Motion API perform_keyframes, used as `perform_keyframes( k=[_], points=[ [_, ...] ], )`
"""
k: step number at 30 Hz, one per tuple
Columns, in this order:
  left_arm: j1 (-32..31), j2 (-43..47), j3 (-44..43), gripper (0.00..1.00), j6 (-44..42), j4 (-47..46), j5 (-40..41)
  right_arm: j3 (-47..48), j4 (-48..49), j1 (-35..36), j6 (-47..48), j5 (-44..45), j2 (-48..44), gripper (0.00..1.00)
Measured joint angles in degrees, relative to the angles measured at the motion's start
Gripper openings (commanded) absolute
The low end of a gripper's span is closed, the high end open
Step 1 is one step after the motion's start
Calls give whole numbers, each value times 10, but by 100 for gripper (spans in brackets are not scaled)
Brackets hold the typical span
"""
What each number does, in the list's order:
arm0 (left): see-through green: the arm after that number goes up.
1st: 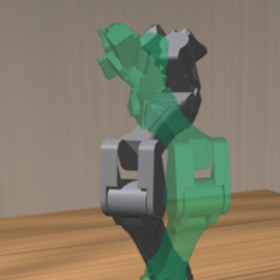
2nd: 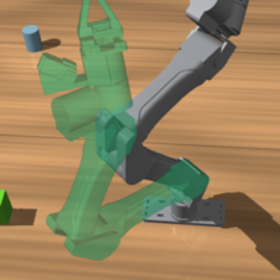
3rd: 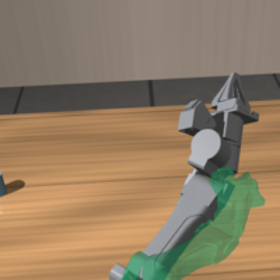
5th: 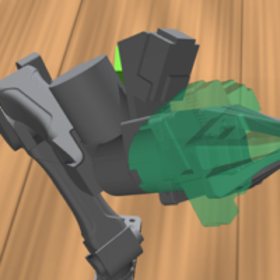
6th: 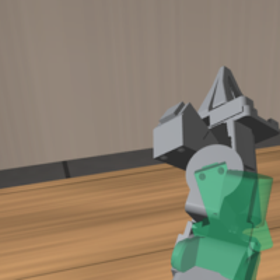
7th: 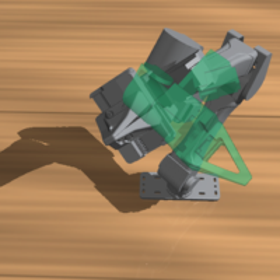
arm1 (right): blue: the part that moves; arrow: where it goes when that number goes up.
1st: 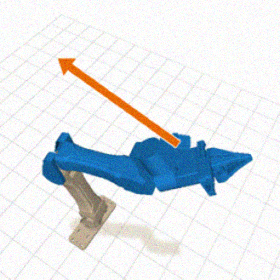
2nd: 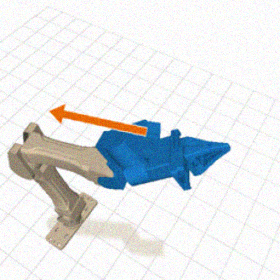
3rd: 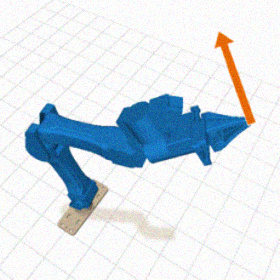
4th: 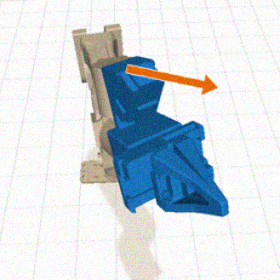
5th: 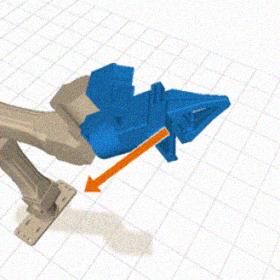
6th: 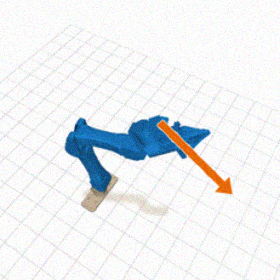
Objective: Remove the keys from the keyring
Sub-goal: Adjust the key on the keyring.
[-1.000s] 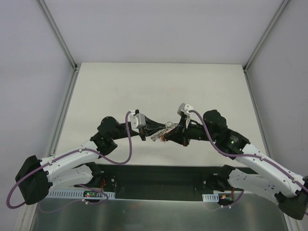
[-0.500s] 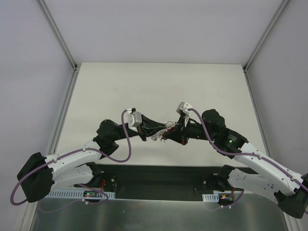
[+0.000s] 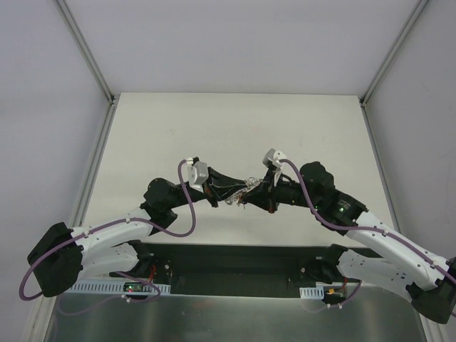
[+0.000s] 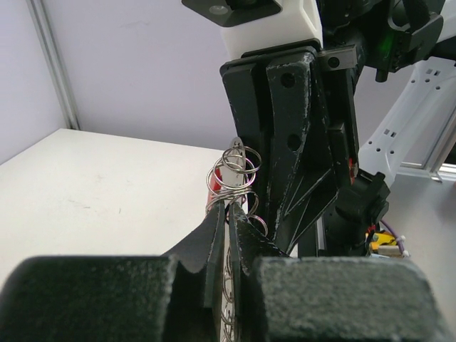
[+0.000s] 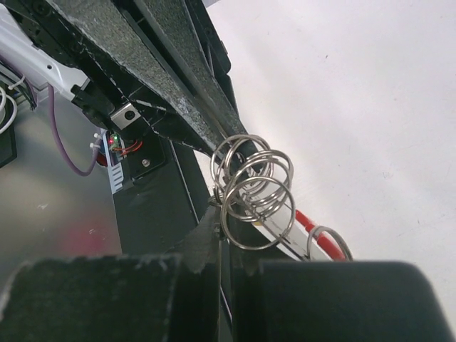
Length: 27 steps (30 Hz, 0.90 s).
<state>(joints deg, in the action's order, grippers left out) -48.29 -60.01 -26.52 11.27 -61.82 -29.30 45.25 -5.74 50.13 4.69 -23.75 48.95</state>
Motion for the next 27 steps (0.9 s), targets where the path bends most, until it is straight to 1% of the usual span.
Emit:
perform_keyframes(
  k=[11, 18, 27],
  points=[
    [0, 5, 3, 0, -1, 3, 43, -11, 33, 0, -14, 2, -5, 1],
    [-1, 9, 5, 0, 1, 3, 54, -13, 43, 0, -17, 6, -2, 1],
    [0, 3, 7, 0, 44, -17, 51, -13, 46, 0, -17, 21, 3, 1]
  ],
)
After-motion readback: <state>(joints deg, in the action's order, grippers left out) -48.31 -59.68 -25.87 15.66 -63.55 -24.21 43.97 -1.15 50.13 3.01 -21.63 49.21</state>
